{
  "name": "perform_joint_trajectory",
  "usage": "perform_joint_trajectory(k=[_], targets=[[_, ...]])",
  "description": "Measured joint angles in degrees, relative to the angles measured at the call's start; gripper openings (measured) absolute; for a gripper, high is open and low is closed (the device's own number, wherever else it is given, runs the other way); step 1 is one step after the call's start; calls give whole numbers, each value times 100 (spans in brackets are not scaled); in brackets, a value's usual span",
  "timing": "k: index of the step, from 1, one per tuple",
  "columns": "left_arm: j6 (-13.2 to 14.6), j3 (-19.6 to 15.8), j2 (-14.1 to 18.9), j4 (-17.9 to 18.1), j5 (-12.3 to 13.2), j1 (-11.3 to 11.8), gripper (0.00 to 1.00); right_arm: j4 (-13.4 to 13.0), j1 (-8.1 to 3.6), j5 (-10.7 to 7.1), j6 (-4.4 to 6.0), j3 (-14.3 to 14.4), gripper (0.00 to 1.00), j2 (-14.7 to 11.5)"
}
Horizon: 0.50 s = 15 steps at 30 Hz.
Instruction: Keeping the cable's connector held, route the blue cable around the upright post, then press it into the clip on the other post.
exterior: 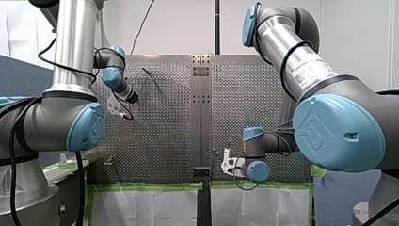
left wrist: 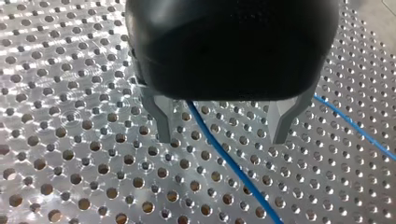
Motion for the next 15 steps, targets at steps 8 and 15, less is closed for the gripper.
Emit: perform_joint_trajectory(k=[8,15], targets=[[-14,-150,275,48,-142,125,100,-5,22,0,6,1,0,-3],[46,-161,361,92,-139,174,100,-5,32,-44,7,1,0,-3]])
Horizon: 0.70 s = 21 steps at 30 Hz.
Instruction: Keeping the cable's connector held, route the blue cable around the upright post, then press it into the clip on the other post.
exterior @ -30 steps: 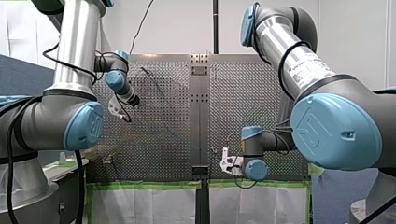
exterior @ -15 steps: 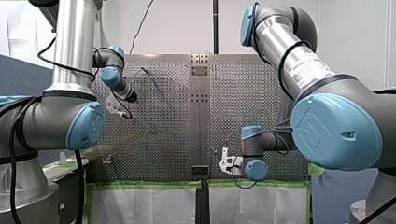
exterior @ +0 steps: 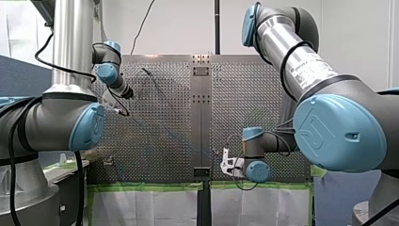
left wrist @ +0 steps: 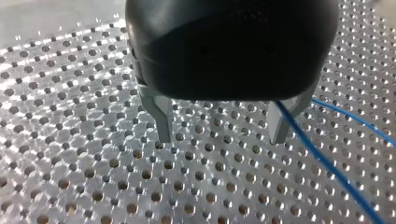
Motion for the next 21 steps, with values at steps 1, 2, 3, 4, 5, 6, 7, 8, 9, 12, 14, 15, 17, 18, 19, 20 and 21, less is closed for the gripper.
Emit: perform_joint_trajectory(k=[1,2,3,4,5,6,7,8,9,12,14,15,17,18,19,20,21], targets=[[13,-1,27,-15,12,-6,100,0,0,-4,0,0,0,0],[19,-1,50,-23,18,-11,100,0,1,-6,0,0,0,1],[25,-2,77,-31,18,-16,100,0,1,-9,0,0,0,1],[33,-2,116,-45,11,-23,100,0,2,-9,1,0,0,2],[42,-2,145,-59,-2,-27,100,0,2,-10,1,-1,0,2],[55,-2,170,-77,-15,-30,100,0,2,-11,1,-1,0,2],[80,-3,202,-106,-29,-34,100,-2,2,-13,1,0,0,2],[102,-3,229,-131,-38,-38,100,-2,3,-13,1,0,0,2],[126,-3,257,-159,-42,-43,100,-4,4,-14,1,-1,0,3],[201,-3,351,-247,-37,-78,100,-6,6,-16,1,-2,0,4],[238,-3,413,-292,-10,-117,100,-6,8,-17,1,-3,0,3],[251,-3,437,-310,9,-136,100,-7,9,-17,1,-2,0,2],[283,-3,495,-363,44,-177,100,-6,10,-15,1,-1,0,0],[300,-3,523,-389,47,-193,100,-6,10,-14,2,-1,0,1],[328,-3,567,-429,35,-214,100,-6,10,-13,2,-1,0,1],[353,-3,605,-462,16,-230,100,-7,9,-13,2,-1,0,1],[380,-3,648,-499,-7,-245,100,-7,9,-13,1,-1,0,1]])
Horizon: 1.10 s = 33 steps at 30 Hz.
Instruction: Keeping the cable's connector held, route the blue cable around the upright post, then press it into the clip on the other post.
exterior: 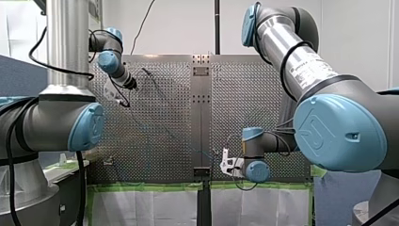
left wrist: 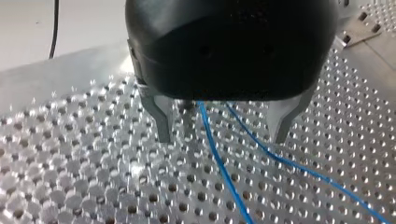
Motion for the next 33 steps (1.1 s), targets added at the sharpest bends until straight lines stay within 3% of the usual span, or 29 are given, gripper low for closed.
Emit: perform_joint_trajectory(k=[8,16,25,29,33], targets=[[254,0,403,-340,-117,-100,100,-2,0,0,0,1,0,3],[719,0,879,-677,-449,-129,100,-2,2,-24,0,0,0,1],[1215,5,1309,-878,-97,-151,100,-2,10,-77,5,-1,0,0],[1427,80,1247,-1013,14,-171,100,-2,11,-84,3,-5,0,1],[1653,240,1106,-1198,-96,-219,100,-15,11,-95,15,-6,0,1]])
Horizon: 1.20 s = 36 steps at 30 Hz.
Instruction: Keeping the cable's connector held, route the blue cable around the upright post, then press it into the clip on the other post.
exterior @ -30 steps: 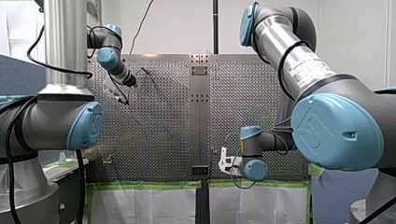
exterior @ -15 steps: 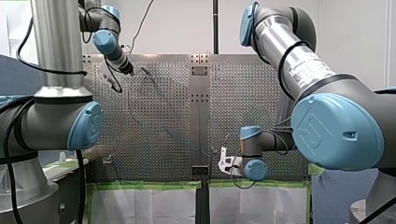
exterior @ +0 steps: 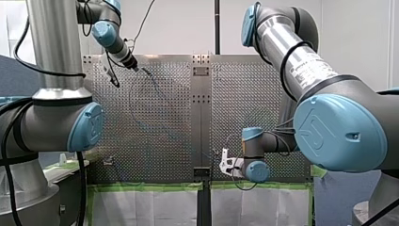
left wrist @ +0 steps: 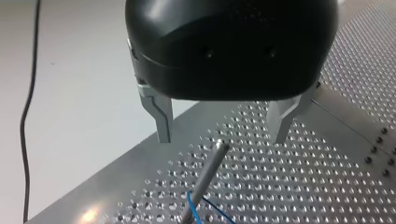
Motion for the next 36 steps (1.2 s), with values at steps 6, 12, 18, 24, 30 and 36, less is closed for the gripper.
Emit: perform_joint_trajectory(k=[6,12,18,24,30,36], targets=[[376,209,-27,-326,-343,-31,100,-28,0,-40,0,-4,0,-3],[736,241,-27,-366,-469,-55,100,-90,0,-69,-11,-6,0,1],[1061,245,-32,-123,-256,-73,100,-127,0,-134,5,-9,0,1],[1408,260,-57,214,-69,-54,100,-116,0,-148,1,-9,0,-1],[1745,418,-131,208,-218,-59,100,-129,0,-156,-5,-10,0,2],[2091,498,-140,24,-422,-63,100,-156,1,-189,-7,-10,0,2]])
